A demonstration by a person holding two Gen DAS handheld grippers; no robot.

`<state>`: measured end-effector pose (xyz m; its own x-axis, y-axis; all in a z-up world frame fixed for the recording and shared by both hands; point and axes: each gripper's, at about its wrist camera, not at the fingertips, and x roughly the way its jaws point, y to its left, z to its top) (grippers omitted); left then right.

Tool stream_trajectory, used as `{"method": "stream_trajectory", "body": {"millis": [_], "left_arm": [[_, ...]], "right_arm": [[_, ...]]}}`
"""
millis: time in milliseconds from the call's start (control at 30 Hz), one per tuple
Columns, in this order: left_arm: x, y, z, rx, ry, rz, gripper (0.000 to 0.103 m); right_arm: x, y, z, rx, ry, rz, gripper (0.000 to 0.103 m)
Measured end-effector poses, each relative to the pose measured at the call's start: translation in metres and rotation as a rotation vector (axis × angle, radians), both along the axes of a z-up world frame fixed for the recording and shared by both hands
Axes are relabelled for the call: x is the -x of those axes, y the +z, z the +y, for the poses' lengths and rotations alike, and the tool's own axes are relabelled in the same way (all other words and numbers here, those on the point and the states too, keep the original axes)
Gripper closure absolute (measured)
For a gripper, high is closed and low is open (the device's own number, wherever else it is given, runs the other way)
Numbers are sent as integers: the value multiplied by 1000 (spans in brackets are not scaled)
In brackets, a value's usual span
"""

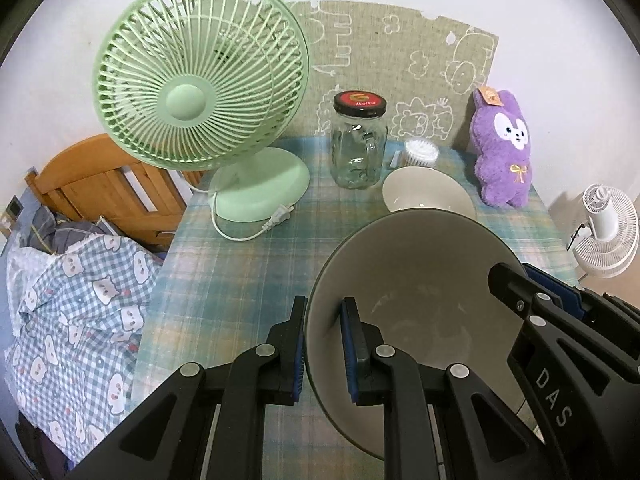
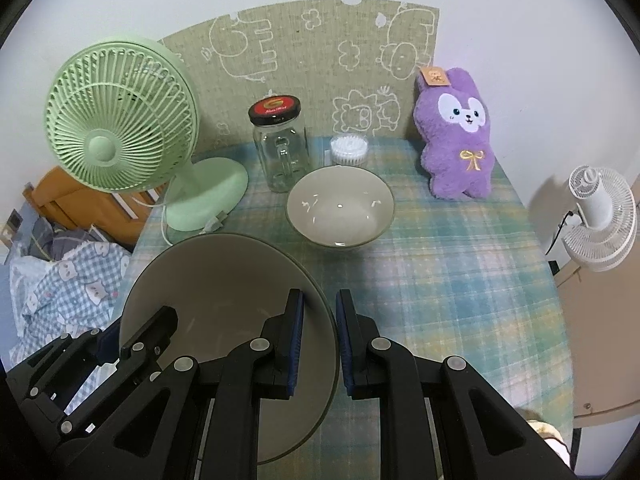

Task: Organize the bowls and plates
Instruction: 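Lift the grey-green plate with both grippers and carry it to the plate stack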

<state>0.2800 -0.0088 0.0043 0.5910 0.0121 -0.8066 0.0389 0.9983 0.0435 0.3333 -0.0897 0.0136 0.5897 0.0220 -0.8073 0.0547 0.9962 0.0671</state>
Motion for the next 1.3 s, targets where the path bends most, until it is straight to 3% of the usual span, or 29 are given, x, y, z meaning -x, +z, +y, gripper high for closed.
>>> {"method": "stream_trajectory", "body": {"millis": [633,1300], "left_arm": [[66,23,-20,-8,32,-36,90],[139,9,-32,-9,94,-24,89]], "right_arm": [[67,28,-17,0,35,-35,83],[139,15,-33,1,97,-15,83]]}}
